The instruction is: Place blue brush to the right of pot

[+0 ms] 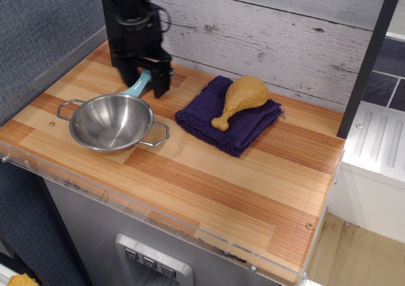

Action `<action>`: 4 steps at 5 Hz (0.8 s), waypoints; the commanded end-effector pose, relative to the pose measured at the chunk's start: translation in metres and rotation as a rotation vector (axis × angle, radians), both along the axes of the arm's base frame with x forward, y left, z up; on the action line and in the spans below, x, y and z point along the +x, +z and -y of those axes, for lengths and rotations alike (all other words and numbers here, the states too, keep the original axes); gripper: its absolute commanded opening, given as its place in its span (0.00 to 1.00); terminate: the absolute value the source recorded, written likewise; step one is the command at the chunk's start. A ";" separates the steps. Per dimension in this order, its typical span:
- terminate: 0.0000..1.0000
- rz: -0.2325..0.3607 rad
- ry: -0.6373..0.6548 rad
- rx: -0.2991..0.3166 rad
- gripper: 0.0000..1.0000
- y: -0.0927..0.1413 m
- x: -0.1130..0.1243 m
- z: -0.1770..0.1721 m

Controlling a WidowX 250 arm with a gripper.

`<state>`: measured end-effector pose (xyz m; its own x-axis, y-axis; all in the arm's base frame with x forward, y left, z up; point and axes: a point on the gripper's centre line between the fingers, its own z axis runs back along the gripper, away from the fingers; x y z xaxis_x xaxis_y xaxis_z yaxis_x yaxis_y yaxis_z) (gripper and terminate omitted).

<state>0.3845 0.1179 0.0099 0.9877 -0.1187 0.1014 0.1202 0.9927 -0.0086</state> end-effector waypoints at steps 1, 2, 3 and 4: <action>0.00 -0.033 0.029 0.054 0.00 -0.007 0.002 -0.002; 0.00 -0.009 0.019 0.051 0.00 0.008 -0.001 0.003; 0.00 0.042 0.048 0.020 0.00 0.034 -0.014 -0.008; 0.00 0.144 0.112 0.028 0.00 0.082 -0.033 -0.029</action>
<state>0.3497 0.1487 0.0761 0.9804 0.0040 0.1971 -0.0052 1.0000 0.0056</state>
